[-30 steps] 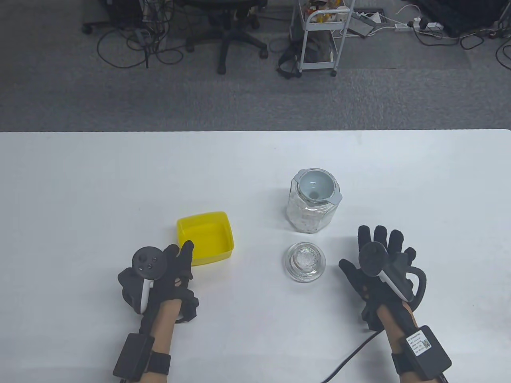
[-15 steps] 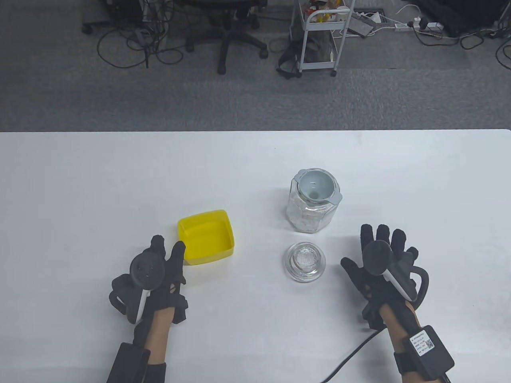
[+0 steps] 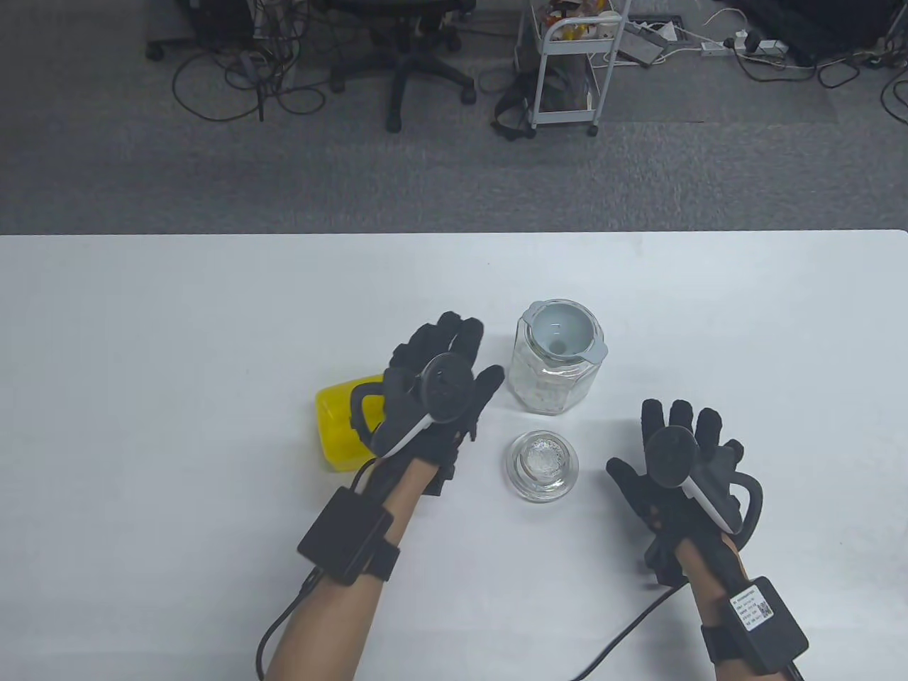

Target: Transfer rice through funnel into glass jar

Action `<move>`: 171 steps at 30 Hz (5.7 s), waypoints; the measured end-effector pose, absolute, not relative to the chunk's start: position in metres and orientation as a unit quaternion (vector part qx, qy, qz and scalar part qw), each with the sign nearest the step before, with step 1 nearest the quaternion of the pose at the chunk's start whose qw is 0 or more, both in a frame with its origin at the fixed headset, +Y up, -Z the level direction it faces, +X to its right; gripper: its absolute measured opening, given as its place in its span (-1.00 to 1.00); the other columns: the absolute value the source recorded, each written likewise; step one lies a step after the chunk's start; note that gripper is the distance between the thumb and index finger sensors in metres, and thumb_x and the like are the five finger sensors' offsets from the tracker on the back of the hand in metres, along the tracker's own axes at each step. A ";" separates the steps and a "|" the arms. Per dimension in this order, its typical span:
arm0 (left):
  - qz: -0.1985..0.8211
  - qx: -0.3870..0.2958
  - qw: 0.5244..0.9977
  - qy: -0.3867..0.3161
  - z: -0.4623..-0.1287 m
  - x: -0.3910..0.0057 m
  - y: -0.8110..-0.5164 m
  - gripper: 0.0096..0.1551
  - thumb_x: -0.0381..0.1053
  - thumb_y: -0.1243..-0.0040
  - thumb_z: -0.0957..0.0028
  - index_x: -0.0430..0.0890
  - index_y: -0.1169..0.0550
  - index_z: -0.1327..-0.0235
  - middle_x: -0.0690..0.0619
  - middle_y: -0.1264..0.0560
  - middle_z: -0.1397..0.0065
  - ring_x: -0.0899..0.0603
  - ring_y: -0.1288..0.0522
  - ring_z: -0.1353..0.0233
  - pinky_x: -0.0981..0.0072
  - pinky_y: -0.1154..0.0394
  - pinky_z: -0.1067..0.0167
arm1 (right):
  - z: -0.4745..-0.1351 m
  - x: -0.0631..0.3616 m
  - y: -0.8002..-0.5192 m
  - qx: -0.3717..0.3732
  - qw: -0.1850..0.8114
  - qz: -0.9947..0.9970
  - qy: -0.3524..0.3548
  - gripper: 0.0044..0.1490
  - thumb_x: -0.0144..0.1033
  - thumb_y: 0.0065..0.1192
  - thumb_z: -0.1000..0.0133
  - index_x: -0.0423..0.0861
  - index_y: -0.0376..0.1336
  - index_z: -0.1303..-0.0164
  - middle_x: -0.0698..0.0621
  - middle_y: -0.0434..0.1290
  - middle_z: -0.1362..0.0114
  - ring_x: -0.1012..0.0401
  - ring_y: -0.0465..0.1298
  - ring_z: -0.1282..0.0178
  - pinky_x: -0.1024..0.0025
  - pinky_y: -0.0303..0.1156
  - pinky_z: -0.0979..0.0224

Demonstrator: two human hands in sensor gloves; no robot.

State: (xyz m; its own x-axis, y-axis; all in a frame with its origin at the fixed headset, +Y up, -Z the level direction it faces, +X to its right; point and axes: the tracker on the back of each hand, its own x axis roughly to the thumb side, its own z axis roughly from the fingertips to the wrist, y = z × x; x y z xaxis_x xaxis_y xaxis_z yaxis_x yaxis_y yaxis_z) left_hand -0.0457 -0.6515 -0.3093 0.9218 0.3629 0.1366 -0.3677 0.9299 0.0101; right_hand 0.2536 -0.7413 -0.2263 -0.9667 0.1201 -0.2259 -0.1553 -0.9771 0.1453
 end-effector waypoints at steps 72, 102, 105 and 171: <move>0.408 0.114 0.902 0.078 -0.229 -0.245 -0.742 -0.48 0.27 -0.50 -0.06 0.19 -0.53 -0.21 0.08 -0.66 -0.44 -0.13 -0.76 -0.36 -0.33 -0.41 -0.47 | -0.222 0.252 -0.738 -0.098 0.079 0.989 0.071 0.20 0.49 0.12 0.13 0.24 -0.32 -0.53 -0.07 -0.21 -0.77 -0.19 -0.26 -0.72 -0.44 -0.22 -0.53; 0.169 0.077 0.980 0.066 -0.222 -0.241 -0.746 -0.47 0.37 -0.44 -0.06 0.20 -0.62 -0.22 -0.12 -0.37 -0.72 -0.35 -0.43 -0.65 -0.51 -0.26 -0.47 | -0.220 0.246 -0.739 -0.091 0.079 0.989 0.080 0.19 0.48 0.12 0.13 0.24 -0.31 -0.53 -0.07 -0.21 -0.77 -0.20 -0.26 -0.73 -0.43 -0.21 -0.53; 0.161 0.090 0.981 0.064 -0.220 -0.240 -0.744 -0.38 0.41 -0.38 -0.07 0.23 -0.54 -0.37 -0.15 -0.29 -0.76 -0.36 -0.39 -0.66 -0.51 -0.25 -0.48 | -0.220 0.246 -0.739 -0.091 0.078 0.990 0.079 0.19 0.49 0.12 0.13 0.24 -0.32 -0.53 -0.08 -0.21 -0.77 -0.19 -0.26 -0.73 -0.43 -0.21 -0.54; 0.041 0.015 0.989 -0.141 -0.195 -0.131 -0.740 -0.08 0.54 -0.13 -0.13 0.19 -0.25 -0.70 -0.20 0.14 -0.87 -0.48 0.17 -0.77 -0.61 0.09 -0.47 | -0.239 0.140 -0.762 0.071 0.042 0.996 0.030 -0.08 0.43 0.16 0.18 0.52 0.00 -0.44 0.04 0.24 -0.61 0.01 0.33 -0.46 -0.18 0.15 -0.65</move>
